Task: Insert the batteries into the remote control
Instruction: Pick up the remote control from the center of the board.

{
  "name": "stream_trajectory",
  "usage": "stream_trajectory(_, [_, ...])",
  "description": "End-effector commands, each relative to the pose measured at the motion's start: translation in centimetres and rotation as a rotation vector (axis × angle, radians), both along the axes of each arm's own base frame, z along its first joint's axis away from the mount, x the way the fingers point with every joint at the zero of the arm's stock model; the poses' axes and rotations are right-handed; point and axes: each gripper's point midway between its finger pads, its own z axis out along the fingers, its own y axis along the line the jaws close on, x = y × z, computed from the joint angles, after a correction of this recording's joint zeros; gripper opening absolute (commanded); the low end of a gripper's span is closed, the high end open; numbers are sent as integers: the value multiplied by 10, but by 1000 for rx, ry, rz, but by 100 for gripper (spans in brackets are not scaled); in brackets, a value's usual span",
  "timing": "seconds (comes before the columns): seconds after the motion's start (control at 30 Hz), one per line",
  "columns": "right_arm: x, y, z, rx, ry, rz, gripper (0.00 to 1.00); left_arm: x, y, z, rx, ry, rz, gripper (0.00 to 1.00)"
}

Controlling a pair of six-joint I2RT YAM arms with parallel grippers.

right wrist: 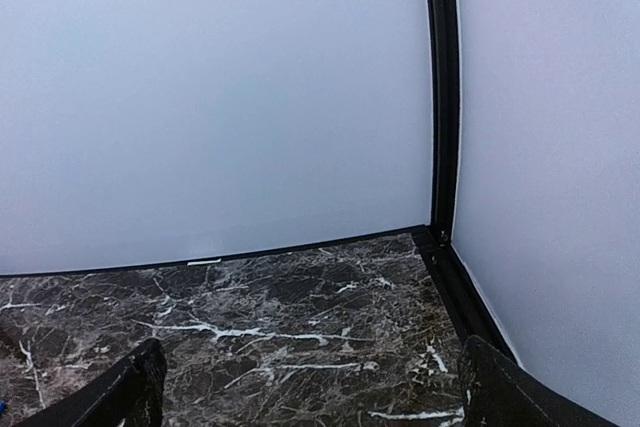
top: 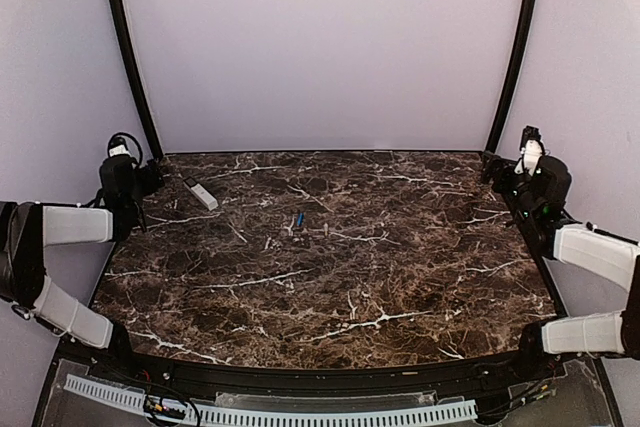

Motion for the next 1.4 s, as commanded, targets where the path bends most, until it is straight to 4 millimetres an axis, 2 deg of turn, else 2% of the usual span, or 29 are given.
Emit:
stream_trajectory(0.0, [-11,9,-13,126,169,-2,99,-15,11,27,-217,48,237,90])
stream_trajectory(0.03, [-13,12,-10,140,183,-6,99,-13,2,30,-253,89,239,90])
stream_trajectory(0.07, [-14,17,-7,147,191,-7,99,-8,-5,18,-315,121,251,93])
stream_trajectory(0.1, [-14,24,-7,146,211,-3,99,0,-20,21,-335,164,226,97])
stream_trajectory(0.13, [-14,32,-6,138,233,3,99,9,-28,2,-352,220,234,98])
stream_trajectory(0.17, [-12,41,-1,133,245,12,99,20,-40,9,-357,243,215,99])
stream_trajectory(0.2, [-12,50,-6,123,280,25,99,24,-45,-17,-349,337,235,99])
stream_trajectory(0.23, [-10,59,-2,120,298,38,99,42,-53,-22,-371,355,238,99])
stream_trajectory(0.27, [-10,68,-4,117,331,53,99,51,-56,-17,-378,371,243,99])
stream_trajectory(0.3, [-10,76,-6,119,359,67,99,58,-58,-37,-375,421,257,99])
stream_trajectory(0.33, [-10,89,-6,115,378,94,99,68,-61,-31,-379,418,251,99])
stream_trajectory(0.37, [-10,98,-7,108,397,114,99,74,-64,-52,-373,465,257,99])
stream_trajectory(0.4, [-10,108,-8,97,408,135,99,82,-66,-48,-378,467,254,99])
stream_trajectory(0.43, [-10,118,-9,85,417,157,99,86,-68,-67,-379,508,261,99])
stream_trajectory(0.47, [-10,127,-11,71,427,176,99,91,-71,-67,-388,516,258,99])
stream_trajectory(0.5, [-10,135,-14,57,439,190,99,93,-72,-81,-390,544,267,99])
stream_trajectory(0.6, [-10,152,-18,41,455,221,99,102,-77,-96,-404,568,261,99])
stream_trajectory(0.7, [-10,163,-20,27,463,241,99,104,-79,-120,-391,625,271,99])
stream_trajectory(0.83, [-10,168,-18,13,465,250,99,105,-79,-136,-381,666,284,98])
stream_trajectory(0.93, [-10,168,-14,10,459,247,99,103,-79,-142,-379,681,290,90])
stream_trajectory(0.97, [-11,167,-13,10,455,246,99,102,-78,-142,-376,683,293,83])
stream_trajectory(1.07, [-12,166,-11,11,447,243,99,101,-77,-146,-367,692,294,72])
stream_trajectory(1.23, [-13,165,-8,14,444,242,99,101,-80,-153,-368,710,281,62])
stream_trajectory(1.37, [-15,164,-4,16,437,242,99,97,-80,-157,-377,726,288,41])
